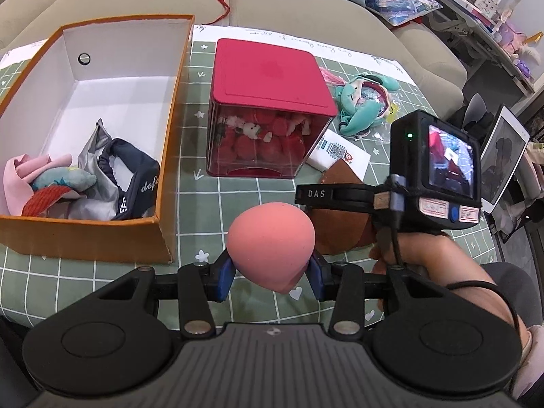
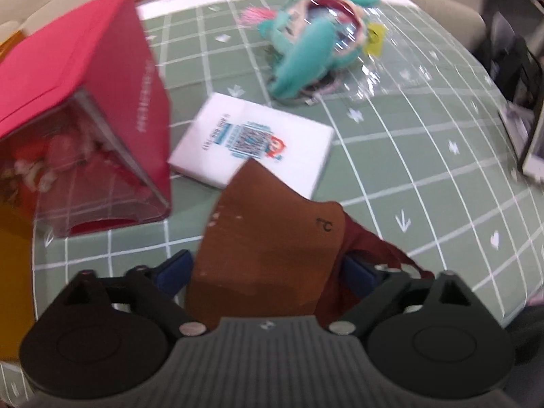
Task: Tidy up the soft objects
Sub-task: 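Lift the brown bag with the right tool while the left tool holds the pink sponge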
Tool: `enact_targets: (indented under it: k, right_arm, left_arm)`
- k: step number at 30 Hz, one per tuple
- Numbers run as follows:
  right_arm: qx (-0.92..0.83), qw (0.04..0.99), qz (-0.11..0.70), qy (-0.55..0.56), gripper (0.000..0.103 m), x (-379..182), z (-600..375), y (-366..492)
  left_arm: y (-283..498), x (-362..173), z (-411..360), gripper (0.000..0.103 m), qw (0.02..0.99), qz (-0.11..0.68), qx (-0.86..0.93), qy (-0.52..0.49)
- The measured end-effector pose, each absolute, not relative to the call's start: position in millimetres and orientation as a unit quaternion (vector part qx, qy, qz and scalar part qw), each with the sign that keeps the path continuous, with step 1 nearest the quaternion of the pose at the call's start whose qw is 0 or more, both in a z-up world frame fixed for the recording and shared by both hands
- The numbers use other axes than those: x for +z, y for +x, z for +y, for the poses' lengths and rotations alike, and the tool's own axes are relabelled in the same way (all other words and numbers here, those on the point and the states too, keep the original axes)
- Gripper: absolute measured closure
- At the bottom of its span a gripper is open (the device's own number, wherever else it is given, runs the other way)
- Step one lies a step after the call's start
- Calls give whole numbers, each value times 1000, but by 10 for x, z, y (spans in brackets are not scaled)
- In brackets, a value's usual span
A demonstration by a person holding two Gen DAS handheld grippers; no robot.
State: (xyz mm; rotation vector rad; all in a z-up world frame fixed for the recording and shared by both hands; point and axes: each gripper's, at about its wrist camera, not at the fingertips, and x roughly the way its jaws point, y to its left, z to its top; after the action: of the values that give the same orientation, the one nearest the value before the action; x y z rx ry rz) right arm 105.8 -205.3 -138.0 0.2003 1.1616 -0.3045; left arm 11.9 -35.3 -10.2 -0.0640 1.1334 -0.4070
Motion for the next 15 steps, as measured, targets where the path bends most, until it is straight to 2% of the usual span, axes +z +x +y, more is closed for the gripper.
enact_targets:
  k: [1,3,4,6,7,9,11,15]
  right_arm:
    - [-134,825,543,88,28,-1368,-2043,1043]
    - [-124,831,537,78,47,-1318,-1999,993]
    - [-120,833,534,74,53,-1306,-1998,987]
    - [-117,836,532,67,73,-1281,-2003,991]
    - [-117,836,532,64,76,-1256,-1986,966]
    - [-111,838,531,54,90,-1239,-1982,943]
    - [-101,840,532,42,95,-1244,-2019,943]
    - [-88,831,544,78,96,-1234,-2160,907]
  left_arm:
    - [117,-101,-355,53,824,533,-191,-29]
    - [110,-90,-360,53,826,530,-191,-26]
    - [108,-83,-361,53,828,527,-191,-24]
    - [106,-84,-366,53,829,526,-190,-20]
    - [107,-93,-369,53,829,527,-188,-20]
    - [108,-113,-375,53,828,530,-184,-18]
    - [107,-113,-382,53,828,530,-184,-17]
    - [91,-83,-391,53,832,522,-188,-14]
